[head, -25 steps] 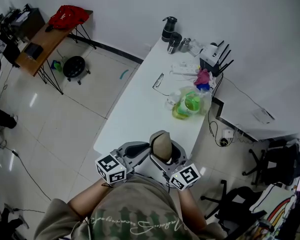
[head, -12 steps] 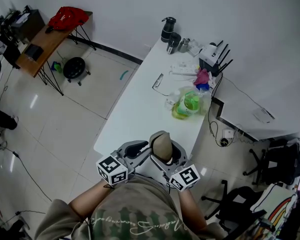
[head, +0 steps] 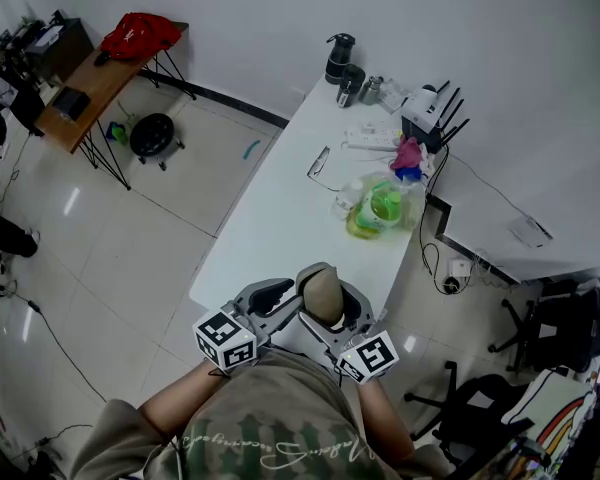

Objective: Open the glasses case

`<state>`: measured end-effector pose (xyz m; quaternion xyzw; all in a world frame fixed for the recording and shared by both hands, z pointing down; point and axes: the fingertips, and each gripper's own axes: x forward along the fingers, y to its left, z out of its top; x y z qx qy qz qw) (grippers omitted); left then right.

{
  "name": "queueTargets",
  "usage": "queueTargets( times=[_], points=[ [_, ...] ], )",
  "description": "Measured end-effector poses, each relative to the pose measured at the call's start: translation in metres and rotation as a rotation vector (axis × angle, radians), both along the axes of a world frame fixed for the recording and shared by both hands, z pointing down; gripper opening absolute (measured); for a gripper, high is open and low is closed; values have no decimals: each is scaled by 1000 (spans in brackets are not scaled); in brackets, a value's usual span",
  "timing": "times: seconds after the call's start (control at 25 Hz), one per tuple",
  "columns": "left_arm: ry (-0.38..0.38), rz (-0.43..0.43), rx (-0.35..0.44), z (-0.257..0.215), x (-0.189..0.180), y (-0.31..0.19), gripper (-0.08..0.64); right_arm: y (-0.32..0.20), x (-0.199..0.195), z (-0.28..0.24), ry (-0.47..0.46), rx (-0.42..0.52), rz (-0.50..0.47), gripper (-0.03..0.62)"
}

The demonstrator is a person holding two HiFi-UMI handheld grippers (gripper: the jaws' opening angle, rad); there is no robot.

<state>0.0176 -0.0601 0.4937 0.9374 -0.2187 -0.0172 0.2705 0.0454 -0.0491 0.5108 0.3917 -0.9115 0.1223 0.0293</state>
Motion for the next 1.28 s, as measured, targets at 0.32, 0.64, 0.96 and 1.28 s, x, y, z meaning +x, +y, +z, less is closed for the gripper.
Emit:
queueTargets(
  times=[0.32, 0.64, 0.96, 1.28],
  points=[
    [-20, -12, -18, 8, 4, -2, 126, 6, 0, 0, 8, 24, -42, 362],
    [-11, 31, -14, 6, 8, 1, 124, 9, 4, -2, -49, 16, -49, 362],
    [14, 57, -36, 6, 10, -3, 126, 12, -7, -4, -77, 25, -66, 362],
    [-27, -57, 22, -1, -4, -17, 124, 4, 1, -7, 3, 61, 75, 362]
  ],
)
